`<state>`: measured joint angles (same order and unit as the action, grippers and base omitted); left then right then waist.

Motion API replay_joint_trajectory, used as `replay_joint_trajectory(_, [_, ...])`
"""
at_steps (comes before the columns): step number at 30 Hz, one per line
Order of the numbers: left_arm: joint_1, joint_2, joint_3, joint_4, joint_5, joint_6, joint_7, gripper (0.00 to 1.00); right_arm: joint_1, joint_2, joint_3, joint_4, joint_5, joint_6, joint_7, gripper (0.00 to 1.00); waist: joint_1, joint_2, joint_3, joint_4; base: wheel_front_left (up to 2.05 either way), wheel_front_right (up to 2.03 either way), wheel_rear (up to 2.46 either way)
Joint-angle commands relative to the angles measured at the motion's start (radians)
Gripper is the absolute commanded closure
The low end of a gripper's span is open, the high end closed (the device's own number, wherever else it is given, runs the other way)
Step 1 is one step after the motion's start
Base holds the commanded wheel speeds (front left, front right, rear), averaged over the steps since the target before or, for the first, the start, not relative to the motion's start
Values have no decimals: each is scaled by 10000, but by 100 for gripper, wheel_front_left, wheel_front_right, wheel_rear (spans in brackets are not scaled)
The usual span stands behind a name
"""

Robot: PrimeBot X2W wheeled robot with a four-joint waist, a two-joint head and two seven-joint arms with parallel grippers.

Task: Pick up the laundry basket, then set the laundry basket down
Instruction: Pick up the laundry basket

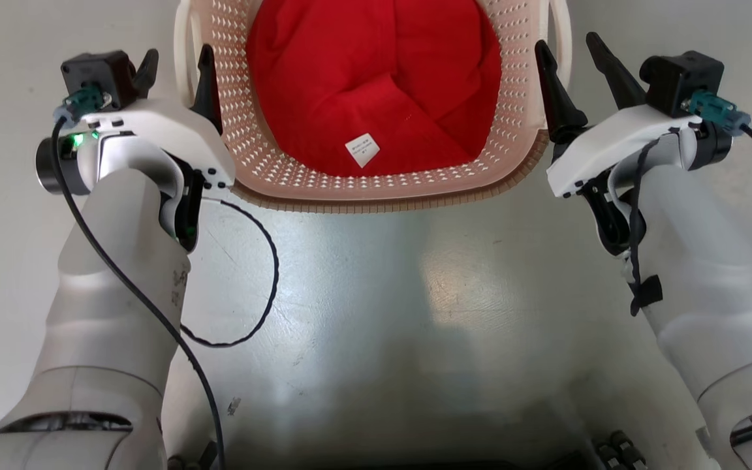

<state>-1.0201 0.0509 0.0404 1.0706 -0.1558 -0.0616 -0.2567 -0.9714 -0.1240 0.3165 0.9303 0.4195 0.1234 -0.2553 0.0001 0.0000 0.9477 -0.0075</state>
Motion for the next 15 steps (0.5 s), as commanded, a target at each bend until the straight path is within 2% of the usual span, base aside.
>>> replay_joint_trajectory(1, [44,306,124,27,87,25,-51,0,166,183,265,76,159,73,-65,0,0,0,113,39,0,0,0])
replay_joint_trajectory(15, [-853,296,-42,1192,-4,5,-51,0,-889,378,1776,1912,1590,73,-65,0,0,0,608,146,0,0,0])
